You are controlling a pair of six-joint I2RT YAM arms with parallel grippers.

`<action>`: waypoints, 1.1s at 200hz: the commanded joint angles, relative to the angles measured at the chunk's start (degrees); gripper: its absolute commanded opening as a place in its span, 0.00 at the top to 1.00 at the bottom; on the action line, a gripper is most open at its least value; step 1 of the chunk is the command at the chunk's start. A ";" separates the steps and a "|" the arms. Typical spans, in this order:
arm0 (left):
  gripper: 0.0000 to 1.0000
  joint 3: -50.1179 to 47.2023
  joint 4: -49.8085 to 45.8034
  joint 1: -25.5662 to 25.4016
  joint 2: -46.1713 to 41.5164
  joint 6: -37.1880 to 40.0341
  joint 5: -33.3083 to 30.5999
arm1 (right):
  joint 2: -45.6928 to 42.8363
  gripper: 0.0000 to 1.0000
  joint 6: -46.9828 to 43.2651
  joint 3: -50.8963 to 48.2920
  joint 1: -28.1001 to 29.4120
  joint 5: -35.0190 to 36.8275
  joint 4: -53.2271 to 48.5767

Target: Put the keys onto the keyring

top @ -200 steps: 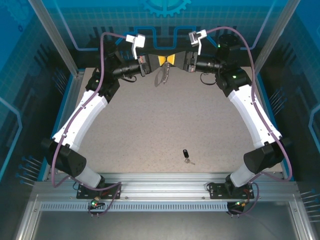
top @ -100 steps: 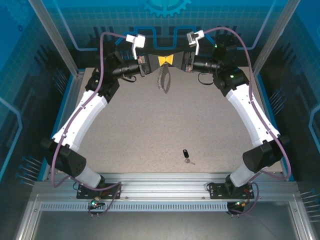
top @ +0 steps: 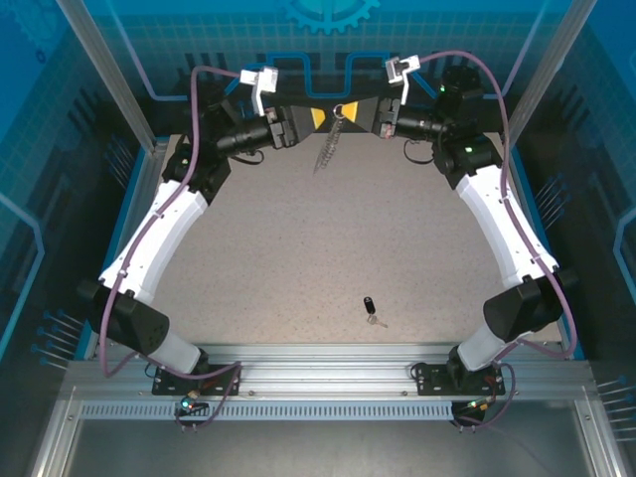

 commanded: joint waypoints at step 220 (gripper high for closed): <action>0.62 -0.43 26.61 -1.62 4.65 -24.14 6.62 | 5.34 1.00 9.21 5.41 2.04 -4.08 15.46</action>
